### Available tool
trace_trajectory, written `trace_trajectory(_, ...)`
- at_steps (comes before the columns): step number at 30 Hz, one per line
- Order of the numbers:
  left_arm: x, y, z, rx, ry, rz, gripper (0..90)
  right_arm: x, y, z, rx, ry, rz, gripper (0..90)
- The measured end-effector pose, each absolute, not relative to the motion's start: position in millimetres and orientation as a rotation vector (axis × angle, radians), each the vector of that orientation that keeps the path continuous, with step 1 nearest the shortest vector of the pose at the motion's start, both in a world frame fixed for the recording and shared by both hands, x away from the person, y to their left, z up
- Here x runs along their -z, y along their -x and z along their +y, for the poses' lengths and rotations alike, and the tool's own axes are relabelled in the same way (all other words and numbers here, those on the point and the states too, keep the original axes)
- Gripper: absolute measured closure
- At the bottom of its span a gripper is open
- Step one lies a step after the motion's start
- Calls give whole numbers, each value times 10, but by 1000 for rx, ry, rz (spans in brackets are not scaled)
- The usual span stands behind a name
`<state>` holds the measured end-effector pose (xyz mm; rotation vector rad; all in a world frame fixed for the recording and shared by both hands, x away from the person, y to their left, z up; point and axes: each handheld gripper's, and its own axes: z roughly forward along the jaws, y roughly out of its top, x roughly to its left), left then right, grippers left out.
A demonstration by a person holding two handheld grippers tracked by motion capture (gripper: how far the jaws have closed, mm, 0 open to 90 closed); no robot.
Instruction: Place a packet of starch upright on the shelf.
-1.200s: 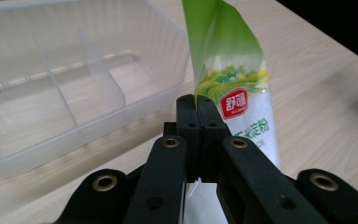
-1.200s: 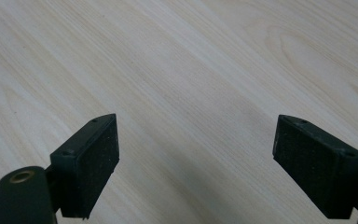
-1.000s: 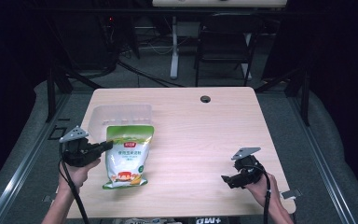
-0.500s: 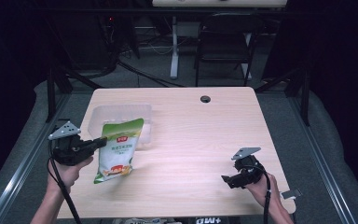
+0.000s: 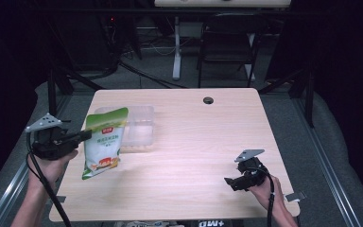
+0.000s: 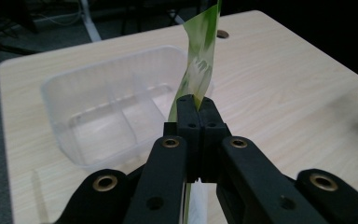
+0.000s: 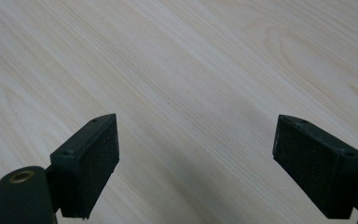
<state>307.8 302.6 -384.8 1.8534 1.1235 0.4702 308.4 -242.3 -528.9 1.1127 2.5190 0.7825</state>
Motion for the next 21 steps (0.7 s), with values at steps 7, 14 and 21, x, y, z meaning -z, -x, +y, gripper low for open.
trace_trajectory(7, 3740, -3172, 3169, -516, -1814, 1164, 900, 5290, -3093, -2432, -775, -1109, 2526, 138)
trace_trajectory(14, 3662, -3328, 3256, -563, -1766, 1198, 900, 5293, -3094, -2429, -777, -1112, 2529, 138)
trace_trajectory(21, 3638, -3503, 3250, -589, -1732, 1212, 900, 5293, -3096, -2432, -776, -1111, 2529, 138)
